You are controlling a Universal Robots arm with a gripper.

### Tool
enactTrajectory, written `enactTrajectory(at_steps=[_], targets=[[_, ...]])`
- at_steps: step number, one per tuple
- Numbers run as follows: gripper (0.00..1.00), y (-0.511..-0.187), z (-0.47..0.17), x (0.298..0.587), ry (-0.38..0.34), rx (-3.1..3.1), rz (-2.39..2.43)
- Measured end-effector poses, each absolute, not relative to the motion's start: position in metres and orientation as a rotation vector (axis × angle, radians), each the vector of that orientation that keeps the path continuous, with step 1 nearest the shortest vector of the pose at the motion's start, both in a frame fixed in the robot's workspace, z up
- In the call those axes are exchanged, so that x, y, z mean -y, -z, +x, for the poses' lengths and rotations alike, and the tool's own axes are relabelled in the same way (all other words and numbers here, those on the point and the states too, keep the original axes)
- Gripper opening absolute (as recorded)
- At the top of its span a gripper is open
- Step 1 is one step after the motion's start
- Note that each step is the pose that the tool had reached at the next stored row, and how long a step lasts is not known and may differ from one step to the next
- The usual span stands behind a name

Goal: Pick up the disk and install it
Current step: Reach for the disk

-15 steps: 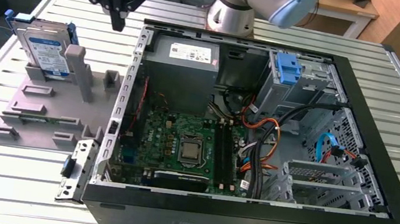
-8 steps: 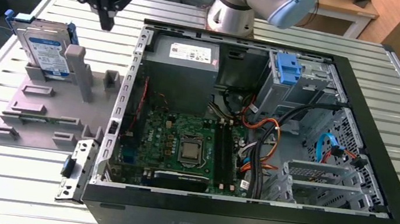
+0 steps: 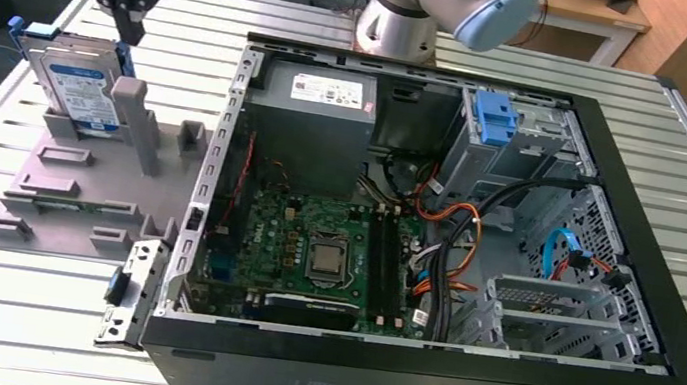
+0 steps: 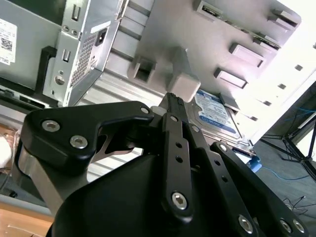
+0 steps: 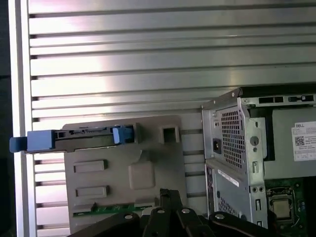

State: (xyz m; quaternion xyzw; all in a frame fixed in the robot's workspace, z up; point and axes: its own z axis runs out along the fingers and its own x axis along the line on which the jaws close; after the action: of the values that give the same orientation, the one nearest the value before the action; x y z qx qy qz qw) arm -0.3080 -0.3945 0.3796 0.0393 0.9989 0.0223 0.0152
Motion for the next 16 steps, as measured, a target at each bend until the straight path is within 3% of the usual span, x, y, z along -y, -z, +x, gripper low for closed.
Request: enactTrajectory(at_steps=[16], targets=[[0.11, -0.372, -0.351, 0.377, -0.069, -3.108, 0.129]])
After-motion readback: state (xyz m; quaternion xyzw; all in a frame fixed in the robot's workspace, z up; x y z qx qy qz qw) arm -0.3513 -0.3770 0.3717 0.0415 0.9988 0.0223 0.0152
